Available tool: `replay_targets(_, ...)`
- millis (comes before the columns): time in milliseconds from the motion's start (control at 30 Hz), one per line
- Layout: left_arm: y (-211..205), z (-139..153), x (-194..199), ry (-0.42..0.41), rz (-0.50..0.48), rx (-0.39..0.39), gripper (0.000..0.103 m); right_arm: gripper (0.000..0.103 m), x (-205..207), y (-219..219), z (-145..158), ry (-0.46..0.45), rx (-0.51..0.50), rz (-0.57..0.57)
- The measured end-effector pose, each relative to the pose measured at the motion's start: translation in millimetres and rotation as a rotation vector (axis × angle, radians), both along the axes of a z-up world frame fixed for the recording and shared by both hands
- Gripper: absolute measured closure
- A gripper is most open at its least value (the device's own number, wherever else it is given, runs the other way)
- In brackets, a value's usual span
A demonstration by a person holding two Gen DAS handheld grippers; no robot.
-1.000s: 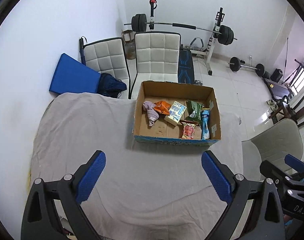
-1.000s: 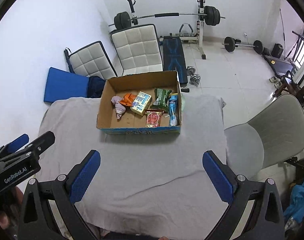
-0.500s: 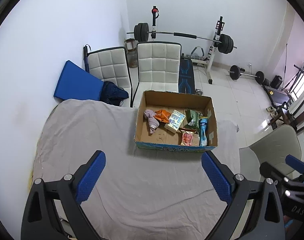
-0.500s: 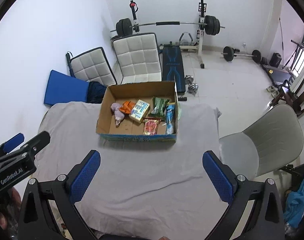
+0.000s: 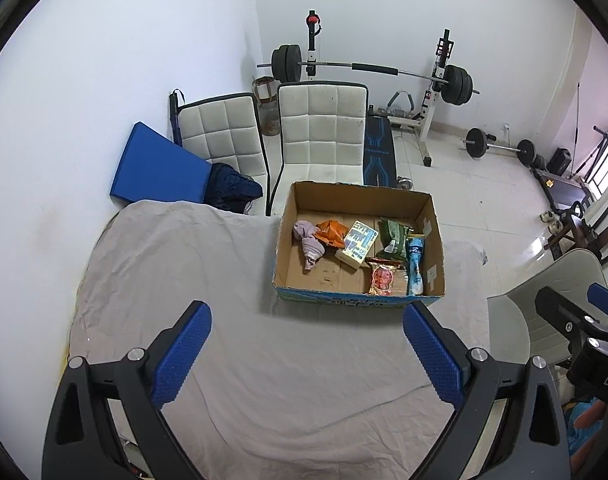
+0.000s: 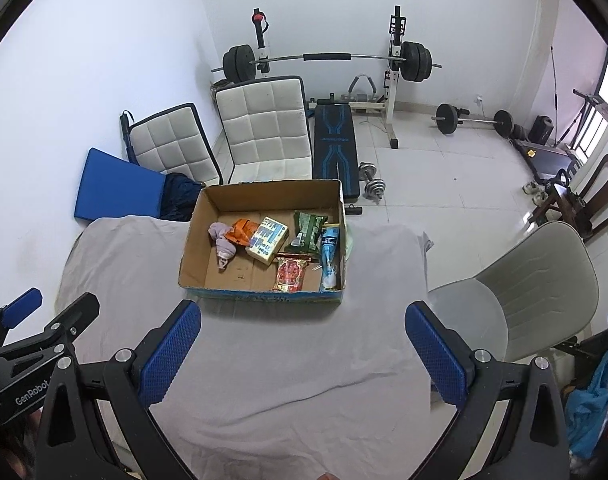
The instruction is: Organize soft objects
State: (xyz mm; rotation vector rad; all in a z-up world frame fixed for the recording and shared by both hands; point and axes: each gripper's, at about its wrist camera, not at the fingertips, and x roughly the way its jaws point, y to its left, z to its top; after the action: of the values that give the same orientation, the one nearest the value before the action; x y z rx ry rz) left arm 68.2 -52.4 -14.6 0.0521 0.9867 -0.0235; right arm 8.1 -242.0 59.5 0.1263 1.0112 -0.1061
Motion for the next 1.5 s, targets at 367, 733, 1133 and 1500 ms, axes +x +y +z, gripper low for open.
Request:
replay_targets(367, -3.3, 0.7, 8.5, -0.011, -0.002, 0.000, 0.005, 0.000, 10.0, 2.4, -8.3, 0.009, -0.025, -0.002)
replay_targets(733, -1.2, 0.6, 11.5, -0.011, -0.004, 0.002, 0.005, 0.000, 12.1, 3.4, -11.7, 0.012, -0.030, -0.005)
replay_targets(1133, -1.8, -4.6, 17.0, -0.010, -0.012, 0.013, 0.005, 0.000, 11.6, 1.6, -18.7, 0.024, -0.031, -0.016)
replay_targets(1500, -0.8, -11.2, 17.2, -0.004, -0.019, 0.013, 0.004, 0.000, 13.1, 3.8, -19.7, 0.028, -0.035, -0.013)
